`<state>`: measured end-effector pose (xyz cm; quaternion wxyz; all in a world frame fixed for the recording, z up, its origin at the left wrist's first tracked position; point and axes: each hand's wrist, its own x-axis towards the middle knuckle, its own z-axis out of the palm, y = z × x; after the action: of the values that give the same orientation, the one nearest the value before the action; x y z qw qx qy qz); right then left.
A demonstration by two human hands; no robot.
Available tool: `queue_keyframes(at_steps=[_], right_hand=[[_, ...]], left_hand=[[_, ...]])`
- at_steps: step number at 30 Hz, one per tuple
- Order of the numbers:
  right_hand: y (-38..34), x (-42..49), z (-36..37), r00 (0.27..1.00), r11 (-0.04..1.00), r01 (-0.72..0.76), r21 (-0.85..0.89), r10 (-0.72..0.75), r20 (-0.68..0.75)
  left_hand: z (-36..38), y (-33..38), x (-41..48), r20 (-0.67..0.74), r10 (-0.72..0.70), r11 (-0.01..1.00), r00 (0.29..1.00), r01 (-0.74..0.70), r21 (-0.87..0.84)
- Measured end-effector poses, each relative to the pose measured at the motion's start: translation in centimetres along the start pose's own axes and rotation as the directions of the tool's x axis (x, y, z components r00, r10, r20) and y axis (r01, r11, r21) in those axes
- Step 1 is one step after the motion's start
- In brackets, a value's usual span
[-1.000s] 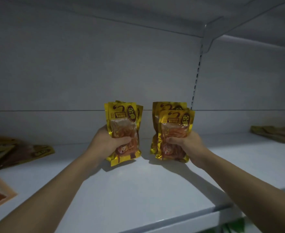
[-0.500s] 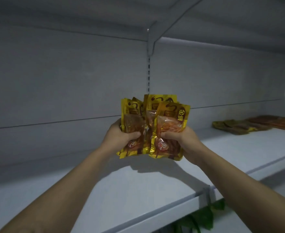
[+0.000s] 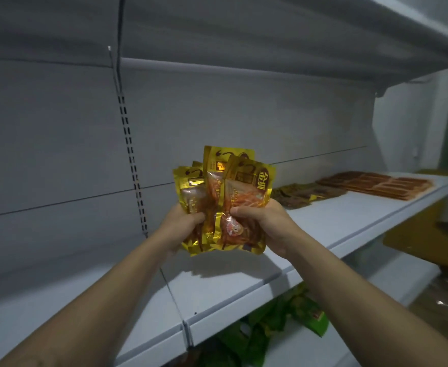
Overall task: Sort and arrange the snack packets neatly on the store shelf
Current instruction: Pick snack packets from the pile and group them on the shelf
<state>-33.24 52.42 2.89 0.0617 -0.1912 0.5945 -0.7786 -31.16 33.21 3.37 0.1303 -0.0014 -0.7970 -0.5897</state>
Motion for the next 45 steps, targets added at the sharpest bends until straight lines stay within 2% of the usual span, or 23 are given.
queue_keyframes(at_steps=[4, 8, 13, 16, 21, 26, 30, 34, 38, 42, 45], right_hand=[[-0.8, 0.6, -3.7, 0.999, 1.000, -0.020, 0.002, 0.020, -0.029], [-1.5, 1.4, -6.5, 0.999, 0.984, -0.032, -0.175, 0.030, -0.015], [-1.0, 2.8, -9.0, 0.995, 0.973, 0.005, -0.231, -0.029, -0.100], [-0.9, 3.5, -9.8, 0.982, 0.979, 0.011, -0.202, -0.049, -0.184], [-1.6, 4.2, -9.8, 0.985, 0.965, 0.016, -0.262, -0.061, -0.162], [-2.8, 5.1, -9.4, 0.985, 0.948, -0.013, -0.318, -0.043, -0.169], [-4.2, 6.1, -10.1, 0.960, 0.943, -0.030, -0.331, -0.065, -0.273], [-4.8, 7.3, -10.8, 0.933, 0.947, -0.003, -0.321, -0.113, -0.341], [-5.4, 7.6, -12.2, 0.932, 0.949, 0.061, -0.308, -0.165, -0.324], [-7.0, 9.0, -15.5, 0.924, 0.917, 0.119, -0.381, -0.243, -0.296], [-7.7, 10.5, -20.1, 0.876, 0.852, 0.152, -0.501, -0.351, -0.331]], left_hand=[[5.4, 0.9, 0.4, 0.083, 0.012, 0.978, 0.996, 0.005, -0.208], [8.4, 1.0, 1.0, 0.185, -0.087, 0.863, 0.979, 0.167, -0.476], [10.5, 0.9, 2.1, 0.215, -0.050, 0.883, 0.975, 0.144, -0.447], [11.1, 1.1, 2.6, 0.255, -0.012, 0.839, 0.967, 0.149, -0.523], [11.8, 1.2, 4.0, 0.203, 0.036, 0.822, 0.979, 0.086, -0.563], [11.4, 1.8, 6.1, 0.315, 0.040, 0.744, 0.948, 0.182, -0.643], [11.3, 2.4, 8.5, 0.357, 0.052, 0.743, 0.932, 0.203, -0.638], [12.2, 3.0, 10.5, 0.326, 0.045, 0.780, 0.944, 0.171, -0.601], [13.9, 3.4, 11.9, 0.233, 0.066, 0.796, 0.970, 0.089, -0.599], [16.7, 3.9, 14.0, 0.097, 0.086, 0.826, 0.992, -0.017, -0.564], [19.8, 3.8, 15.8, 0.022, 0.058, 0.853, 0.998, -0.038, -0.521]])
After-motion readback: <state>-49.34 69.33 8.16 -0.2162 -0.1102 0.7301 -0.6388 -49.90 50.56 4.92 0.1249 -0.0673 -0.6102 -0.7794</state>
